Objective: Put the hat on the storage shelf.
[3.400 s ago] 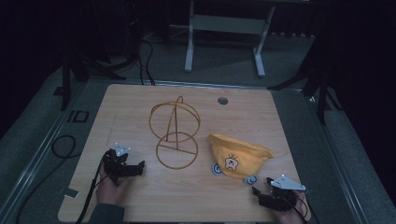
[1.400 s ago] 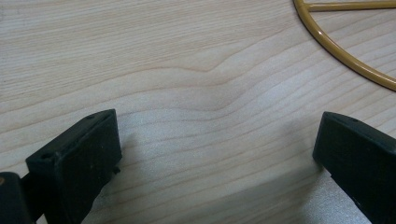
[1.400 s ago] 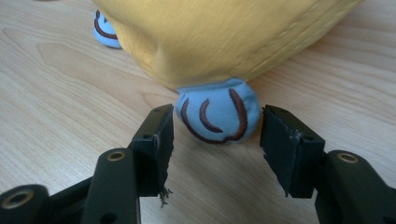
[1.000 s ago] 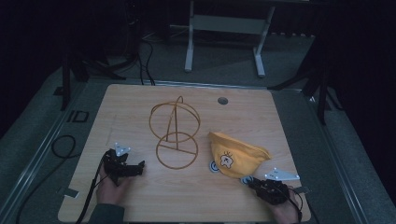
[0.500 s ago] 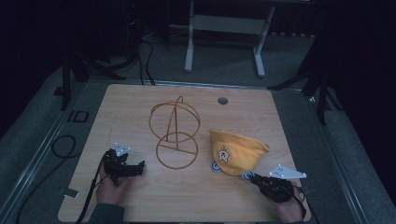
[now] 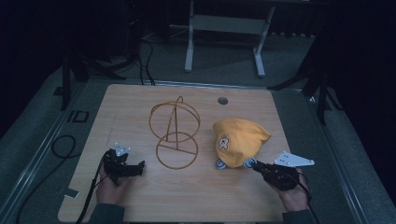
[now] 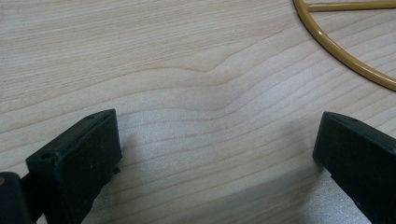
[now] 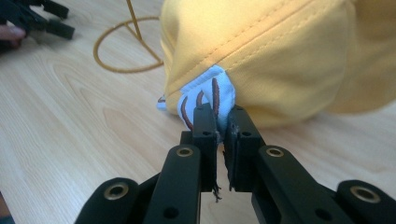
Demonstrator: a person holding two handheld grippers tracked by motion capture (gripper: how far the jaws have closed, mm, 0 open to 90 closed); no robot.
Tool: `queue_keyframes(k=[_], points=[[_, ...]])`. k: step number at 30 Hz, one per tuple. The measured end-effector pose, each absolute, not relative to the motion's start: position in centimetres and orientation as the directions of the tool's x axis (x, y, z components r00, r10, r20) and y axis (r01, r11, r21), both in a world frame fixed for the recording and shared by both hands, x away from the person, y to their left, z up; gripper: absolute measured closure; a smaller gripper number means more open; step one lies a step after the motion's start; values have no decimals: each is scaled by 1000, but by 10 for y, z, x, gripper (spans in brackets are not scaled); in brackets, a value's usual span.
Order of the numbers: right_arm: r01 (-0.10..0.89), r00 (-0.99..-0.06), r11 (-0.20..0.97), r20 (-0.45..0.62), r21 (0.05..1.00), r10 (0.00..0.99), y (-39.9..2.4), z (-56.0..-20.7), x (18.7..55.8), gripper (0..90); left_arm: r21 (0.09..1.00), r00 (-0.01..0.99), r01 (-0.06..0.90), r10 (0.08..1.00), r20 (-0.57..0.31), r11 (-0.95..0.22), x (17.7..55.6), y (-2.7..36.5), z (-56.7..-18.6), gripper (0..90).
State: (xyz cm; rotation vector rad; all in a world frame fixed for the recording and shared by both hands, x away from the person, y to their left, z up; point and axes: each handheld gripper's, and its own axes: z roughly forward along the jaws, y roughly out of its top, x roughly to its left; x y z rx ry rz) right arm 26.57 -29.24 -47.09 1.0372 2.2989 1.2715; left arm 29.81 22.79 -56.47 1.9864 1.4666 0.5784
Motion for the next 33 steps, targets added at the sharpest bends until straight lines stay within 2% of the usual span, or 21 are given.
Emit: queue_keyframes(k=[7, 12, 17, 22, 27, 33], points=[[418, -690, 322, 67, 850, 720, -292, -451, 272, 840, 686, 296, 696, 955, -4, -213, 298, 228, -565, 8], [435, -658, 271, 97, 859, 747, -295, -441, 280, 839, 688, 294, 695, 956, -5, -210, 298, 228, -565, 8], [457, -619, 238, 115, 857, 777, -299, -441, 286, 839, 688, 294, 695, 956, -6, -210, 298, 228, -565, 8], [506, -540, 138, 188, 851, 821, -310, -444, 292, 838, 688, 293, 695, 956, -6, -209, 298, 228, -565, 8], [530, -499, 91, 224, 843, 837, -317, -446, 297, 837, 689, 293, 695, 956, -7, -208, 298, 228, -565, 8], [537, -502, 70, 252, 841, 827, -320, -445, 301, 838, 689, 293, 695, 956, -7, -208, 298, 228, -565, 8]])
